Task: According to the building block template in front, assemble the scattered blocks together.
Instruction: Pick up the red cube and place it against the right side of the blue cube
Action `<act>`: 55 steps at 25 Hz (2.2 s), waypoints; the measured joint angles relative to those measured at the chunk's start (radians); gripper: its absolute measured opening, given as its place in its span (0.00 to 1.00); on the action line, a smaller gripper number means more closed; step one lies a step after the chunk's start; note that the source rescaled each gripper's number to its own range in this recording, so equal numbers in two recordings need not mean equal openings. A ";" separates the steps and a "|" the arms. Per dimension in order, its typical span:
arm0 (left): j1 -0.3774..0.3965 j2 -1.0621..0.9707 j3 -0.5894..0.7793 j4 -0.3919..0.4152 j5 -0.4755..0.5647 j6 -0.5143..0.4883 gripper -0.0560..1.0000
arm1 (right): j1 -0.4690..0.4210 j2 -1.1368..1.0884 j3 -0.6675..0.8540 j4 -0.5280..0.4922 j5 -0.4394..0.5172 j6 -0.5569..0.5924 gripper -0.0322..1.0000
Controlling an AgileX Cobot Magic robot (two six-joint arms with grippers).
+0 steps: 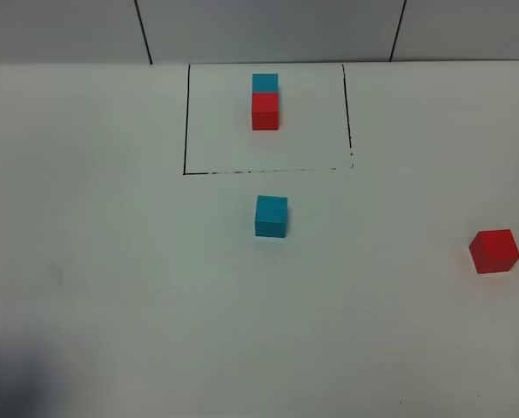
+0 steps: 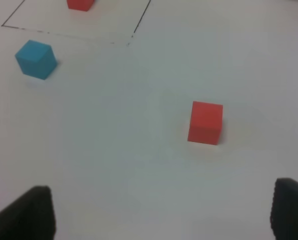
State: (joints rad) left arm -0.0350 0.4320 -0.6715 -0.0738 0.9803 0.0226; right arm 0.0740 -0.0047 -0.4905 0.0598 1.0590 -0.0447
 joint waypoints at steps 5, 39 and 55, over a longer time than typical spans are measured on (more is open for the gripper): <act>0.000 -0.147 0.072 0.000 0.023 0.001 0.89 | 0.000 0.000 0.000 0.000 0.000 0.000 0.75; 0.000 -0.437 0.170 -0.050 0.058 0.067 0.88 | 0.000 0.000 0.000 0.000 -0.001 0.000 0.75; 0.000 -0.437 0.170 -0.050 0.058 0.067 0.88 | 0.000 0.000 0.000 0.000 -0.001 0.000 0.75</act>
State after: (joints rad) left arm -0.0350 -0.0047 -0.5011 -0.1233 1.0388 0.0898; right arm 0.0740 -0.0047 -0.4905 0.0598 1.0581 -0.0447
